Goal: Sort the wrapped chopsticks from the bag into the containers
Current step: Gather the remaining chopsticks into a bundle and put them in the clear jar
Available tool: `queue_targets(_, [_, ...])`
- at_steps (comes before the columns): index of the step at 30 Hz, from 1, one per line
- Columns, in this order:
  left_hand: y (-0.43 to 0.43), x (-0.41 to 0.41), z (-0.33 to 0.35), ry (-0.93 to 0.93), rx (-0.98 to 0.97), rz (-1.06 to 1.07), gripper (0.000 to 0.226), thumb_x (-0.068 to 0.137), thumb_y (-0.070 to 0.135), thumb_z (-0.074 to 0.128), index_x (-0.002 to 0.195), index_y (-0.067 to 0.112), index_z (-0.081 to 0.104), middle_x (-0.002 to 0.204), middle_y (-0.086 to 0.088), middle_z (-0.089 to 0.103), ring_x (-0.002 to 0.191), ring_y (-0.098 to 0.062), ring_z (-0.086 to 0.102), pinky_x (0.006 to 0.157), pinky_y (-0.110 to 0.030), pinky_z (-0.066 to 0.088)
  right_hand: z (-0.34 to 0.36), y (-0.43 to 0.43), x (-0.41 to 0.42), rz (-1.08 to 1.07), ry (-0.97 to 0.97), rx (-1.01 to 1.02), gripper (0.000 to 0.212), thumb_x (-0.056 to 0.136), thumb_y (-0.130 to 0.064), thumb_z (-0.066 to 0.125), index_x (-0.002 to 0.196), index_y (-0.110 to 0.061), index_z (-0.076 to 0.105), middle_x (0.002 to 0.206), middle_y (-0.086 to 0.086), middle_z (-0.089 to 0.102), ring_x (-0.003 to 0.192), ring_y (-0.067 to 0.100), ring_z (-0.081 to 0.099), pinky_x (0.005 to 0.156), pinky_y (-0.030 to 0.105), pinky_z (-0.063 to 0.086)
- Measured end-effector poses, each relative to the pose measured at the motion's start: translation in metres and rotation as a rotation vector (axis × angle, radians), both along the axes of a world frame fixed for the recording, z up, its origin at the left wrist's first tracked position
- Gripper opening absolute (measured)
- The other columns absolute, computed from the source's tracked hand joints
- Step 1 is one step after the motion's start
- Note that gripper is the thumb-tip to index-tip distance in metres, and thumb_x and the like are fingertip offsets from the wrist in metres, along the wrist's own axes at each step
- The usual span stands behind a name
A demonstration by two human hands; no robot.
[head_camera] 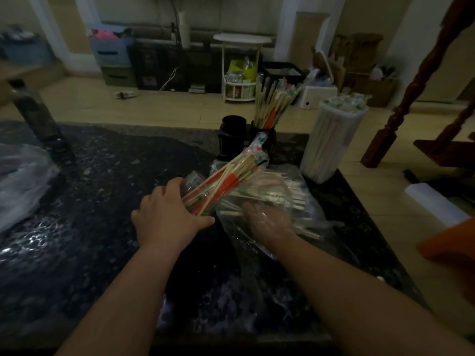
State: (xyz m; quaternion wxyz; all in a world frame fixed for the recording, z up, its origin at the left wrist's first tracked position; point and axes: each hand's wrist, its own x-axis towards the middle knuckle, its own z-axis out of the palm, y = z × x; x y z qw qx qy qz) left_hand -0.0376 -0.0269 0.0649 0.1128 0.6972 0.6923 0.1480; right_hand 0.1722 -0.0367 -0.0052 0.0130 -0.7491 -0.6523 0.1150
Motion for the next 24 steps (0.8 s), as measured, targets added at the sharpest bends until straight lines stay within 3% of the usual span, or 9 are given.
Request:
queue_targets(3, [-0.002, -0.002, 0.001, 0.011, 0.006, -0.003, 0.107, 0.056, 0.073, 0.077, 0.144, 0.032, 0.031, 0.136, -0.006, 0.048, 0.124, -0.032, 0.045, 0.098, -0.05, 0.038, 0.005, -0.007, -0.007, 0.02, -0.126, -0.06, 0.043, 0.105, -0.031, 0.032, 0.147, -0.024, 0.036, 0.141, 0.008, 0.05, 0.126, 0.032, 0.052, 0.106, 0.048, 0.034])
queue_targets(7, [-0.007, -0.005, 0.003, 0.018, 0.012, -0.015, 0.107, 0.057, 0.073, 0.076, 0.144, 0.032, 0.031, 0.135, -0.006, 0.048, 0.124, -0.032, 0.045, 0.098, -0.051, 0.038, 0.016, -0.029, -0.015, 0.059, -0.127, -0.009, 0.047, 0.1, -0.02, 0.044, 0.145, -0.021, 0.031, 0.133, 0.011, 0.051, 0.113, 0.035, 0.059, 0.08, 0.039, 0.044])
queue_targets(11, [-0.013, -0.007, 0.007, 0.016, 0.004, -0.036, 0.105, 0.059, 0.072, 0.076, 0.145, 0.032, 0.03, 0.136, -0.006, 0.048, 0.124, -0.032, 0.045, 0.098, -0.05, 0.037, 0.028, -0.047, -0.019, -0.011, -0.078, 0.015, 0.042, 0.101, -0.023, 0.04, 0.142, -0.029, 0.038, 0.144, 0.013, 0.045, 0.119, 0.034, 0.056, 0.092, 0.041, 0.047])
queue_targets(15, [-0.021, -0.008, 0.01, 0.025, 0.021, -0.069, 0.105, 0.059, 0.071, 0.076, 0.145, 0.033, 0.03, 0.136, -0.006, 0.048, 0.123, -0.032, 0.046, 0.098, -0.05, 0.039, 0.042, -0.066, -0.023, -0.036, -0.031, 0.036, 0.039, 0.098, -0.032, 0.047, 0.137, -0.029, 0.041, 0.135, 0.008, 0.053, 0.118, 0.032, 0.058, 0.093, 0.04, 0.047])
queue_targets(20, [-0.029, -0.009, 0.014, 0.028, 0.043, -0.059, 0.103, 0.059, 0.071, 0.076, 0.144, 0.033, 0.031, 0.133, -0.006, 0.05, 0.122, -0.032, 0.047, 0.097, -0.049, 0.039, 0.061, -0.084, -0.029, -0.041, -0.017, 0.056, 0.033, 0.092, -0.039, 0.047, 0.118, -0.026, 0.061, 0.129, 0.008, 0.059, 0.107, 0.031, 0.062, 0.086, 0.039, 0.05])
queue_targets(24, [-0.035, -0.011, 0.016, 0.036, 0.055, -0.051, 0.103, 0.06, 0.071, 0.075, 0.144, 0.032, 0.032, 0.133, -0.007, 0.05, 0.122, -0.032, 0.046, 0.097, -0.05, 0.038, 0.071, -0.1, -0.025, -0.001, -0.039, 0.076, 0.028, 0.093, -0.041, 0.049, 0.109, -0.025, 0.064, 0.111, 0.008, 0.066, 0.101, 0.03, 0.063, 0.08, 0.036, 0.049])
